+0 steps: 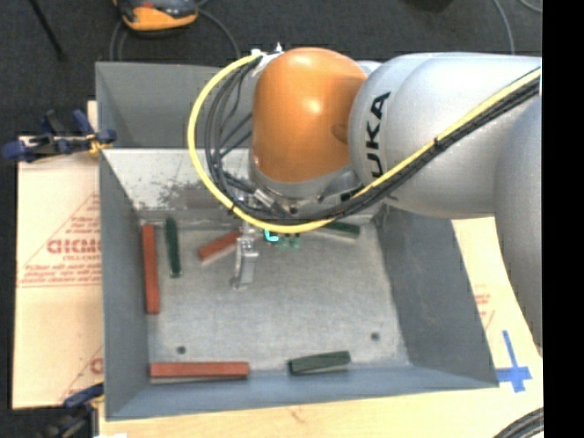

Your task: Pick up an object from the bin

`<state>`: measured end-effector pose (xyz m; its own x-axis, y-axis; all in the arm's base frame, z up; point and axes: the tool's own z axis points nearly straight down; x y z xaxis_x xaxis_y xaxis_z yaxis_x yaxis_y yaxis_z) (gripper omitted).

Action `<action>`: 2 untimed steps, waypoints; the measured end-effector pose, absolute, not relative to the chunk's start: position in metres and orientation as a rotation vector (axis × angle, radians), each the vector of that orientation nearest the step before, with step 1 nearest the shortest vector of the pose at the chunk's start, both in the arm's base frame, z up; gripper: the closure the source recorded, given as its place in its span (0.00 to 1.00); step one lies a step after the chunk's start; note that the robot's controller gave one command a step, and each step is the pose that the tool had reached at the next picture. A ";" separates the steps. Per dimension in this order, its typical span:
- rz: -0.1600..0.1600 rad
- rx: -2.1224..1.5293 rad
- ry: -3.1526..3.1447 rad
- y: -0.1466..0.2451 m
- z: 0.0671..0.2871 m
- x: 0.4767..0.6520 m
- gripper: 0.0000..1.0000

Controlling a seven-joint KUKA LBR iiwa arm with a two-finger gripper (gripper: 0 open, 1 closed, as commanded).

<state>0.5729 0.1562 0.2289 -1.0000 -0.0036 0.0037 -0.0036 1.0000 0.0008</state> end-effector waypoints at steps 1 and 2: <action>-0.003 0.001 -3.145 0.155 0.233 0.575 0.00; -0.005 -0.114 -3.149 0.137 0.192 0.598 0.00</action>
Offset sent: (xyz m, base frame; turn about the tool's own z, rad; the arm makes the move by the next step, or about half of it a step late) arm 0.0559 -0.0488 -0.1054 0.1949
